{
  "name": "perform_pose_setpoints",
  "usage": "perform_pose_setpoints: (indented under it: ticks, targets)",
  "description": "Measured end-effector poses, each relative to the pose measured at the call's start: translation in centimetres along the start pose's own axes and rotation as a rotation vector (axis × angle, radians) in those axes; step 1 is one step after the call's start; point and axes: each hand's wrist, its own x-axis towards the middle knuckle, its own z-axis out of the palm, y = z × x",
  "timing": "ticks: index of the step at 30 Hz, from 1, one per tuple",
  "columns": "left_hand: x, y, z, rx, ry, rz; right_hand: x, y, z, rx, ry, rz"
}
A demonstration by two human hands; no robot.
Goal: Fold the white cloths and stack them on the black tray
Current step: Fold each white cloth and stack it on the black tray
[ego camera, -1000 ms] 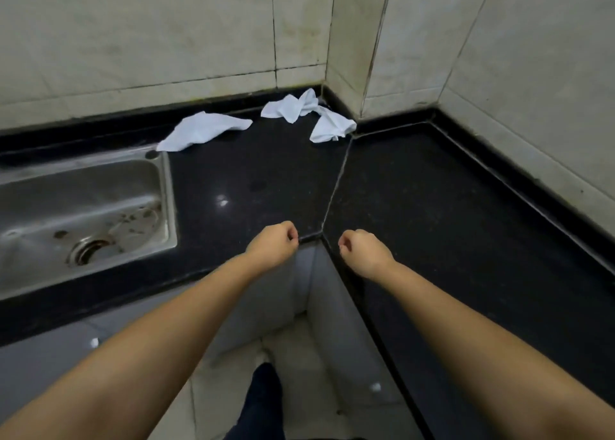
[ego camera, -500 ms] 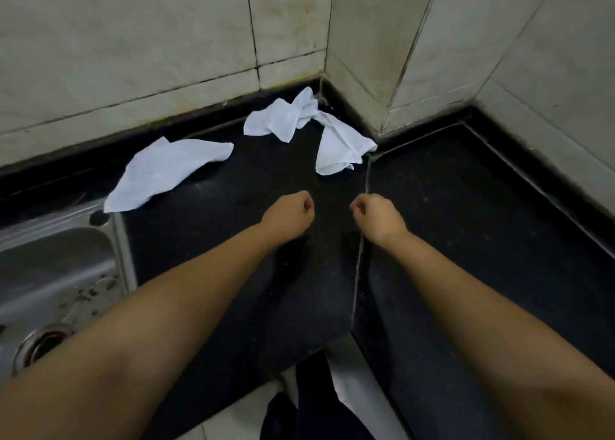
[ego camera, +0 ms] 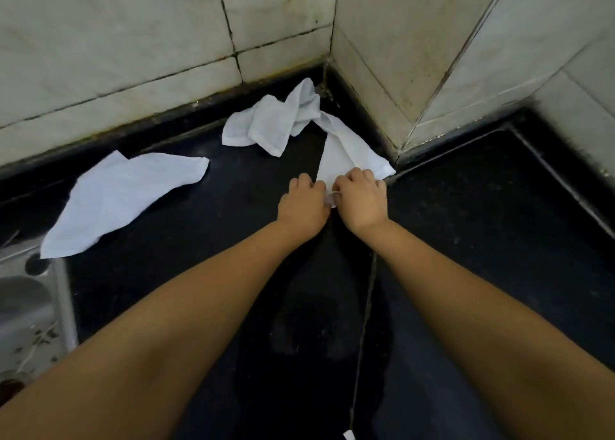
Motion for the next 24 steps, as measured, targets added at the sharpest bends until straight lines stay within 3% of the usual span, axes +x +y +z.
perform_pose_setpoints:
  ticks: [9, 15, 19, 24]
  targets:
    - [-5.1, -1.0, -3.2, -0.390, 0.149, 0.072, -6.5, -1.3, -4.9, 0.330, 0.090, 0.007]
    - [-12.3, -1.5, -4.8, -0.718, 0.213, -0.014, -13.4, -4.4, -7.4, 0.455, 0.176, -0.040]
    - [-16.7, -1.0, -5.3, -0.948, 0.119, 0.025, -17.3, -6.1, -8.3, 0.528, 0.198, -0.074]
    - [-20.7, -2.4, -4.5, -0.756, -0.081, 0.161, -20.3, -6.9, -10.5, 0.668, 0.294, 0.018]
